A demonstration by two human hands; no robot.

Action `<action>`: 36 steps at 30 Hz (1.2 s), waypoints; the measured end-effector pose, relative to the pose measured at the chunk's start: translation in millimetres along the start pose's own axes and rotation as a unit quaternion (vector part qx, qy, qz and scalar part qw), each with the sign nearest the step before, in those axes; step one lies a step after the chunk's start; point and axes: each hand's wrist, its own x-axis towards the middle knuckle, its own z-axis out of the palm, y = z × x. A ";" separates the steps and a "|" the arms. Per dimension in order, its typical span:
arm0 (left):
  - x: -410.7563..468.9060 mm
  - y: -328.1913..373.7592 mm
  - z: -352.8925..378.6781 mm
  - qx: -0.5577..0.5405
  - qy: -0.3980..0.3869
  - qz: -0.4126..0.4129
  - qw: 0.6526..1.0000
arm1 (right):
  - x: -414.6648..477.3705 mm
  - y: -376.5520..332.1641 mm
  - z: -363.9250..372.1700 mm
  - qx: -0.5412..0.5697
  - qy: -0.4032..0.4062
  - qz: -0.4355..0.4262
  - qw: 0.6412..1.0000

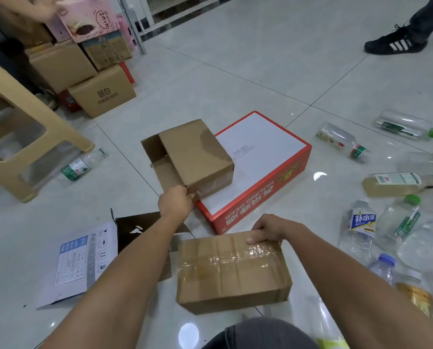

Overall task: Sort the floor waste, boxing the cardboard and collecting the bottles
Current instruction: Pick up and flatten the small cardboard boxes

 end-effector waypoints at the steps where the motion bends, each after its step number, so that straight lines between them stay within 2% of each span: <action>1: -1.1 1.3 1.6 -0.006 -0.001 -0.003 1.000 | -3.1 6.9 -5.9 0.007 0.005 0.010 1.000; 8: -6.7 24.5 12.6 -0.058 -0.023 0.003 0.998 | -38.3 74.9 -41.8 0.093 0.092 0.077 0.988; 13: -6.1 49.4 11.4 -0.050 -0.054 0.037 0.997 | -62.6 114.9 -43.0 0.175 0.193 0.138 0.955; 15: -7.2 62.4 13.3 -0.039 -0.066 0.058 0.995 | -73.5 124.7 -40.9 0.230 0.243 0.171 0.927; 19: -13.5 91.9 22.2 -0.020 -0.062 0.090 0.994 | -90.7 139.7 -38.5 0.375 0.332 0.236 0.833; 23: -19.0 117.1 30.4 -0.034 -0.070 0.101 0.992 | -86.3 144.0 -32.6 0.440 0.355 0.270 0.779; 25: -22.1 126.0 33.9 -0.049 -0.081 0.102 0.990 | -82.5 140.0 -31.8 0.433 0.386 0.289 0.762; 26: -23.7 129.9 35.3 -0.059 -0.085 0.100 0.990 | -80.4 137.1 -33.5 0.396 0.410 0.297 0.766; 28: -28.0 135.1 35.2 -0.065 -0.090 0.090 0.990 | -77.3 129.9 -36.5 0.307 0.423 0.299 0.798; 31: -31.9 137.8 35.9 -0.093 -0.116 0.060 0.987 | -75.0 111.6 -32.9 0.185 0.361 0.284 0.868; 33: -30.5 139.3 35.4 -0.159 -0.138 0.029 0.977 | -69.3 101.5 -29.0 0.144 0.371 0.271 0.877; 34: -29.9 140.4 34.6 -0.206 -0.149 0.010 0.967 | -66.2 96.2 -28.6 0.114 0.387 0.253 0.879; 36: -29.4 143.0 30.8 -0.359 -0.188 -0.060 0.912 | -60.5 83.6 -28.6 0.057 0.381 0.214 0.898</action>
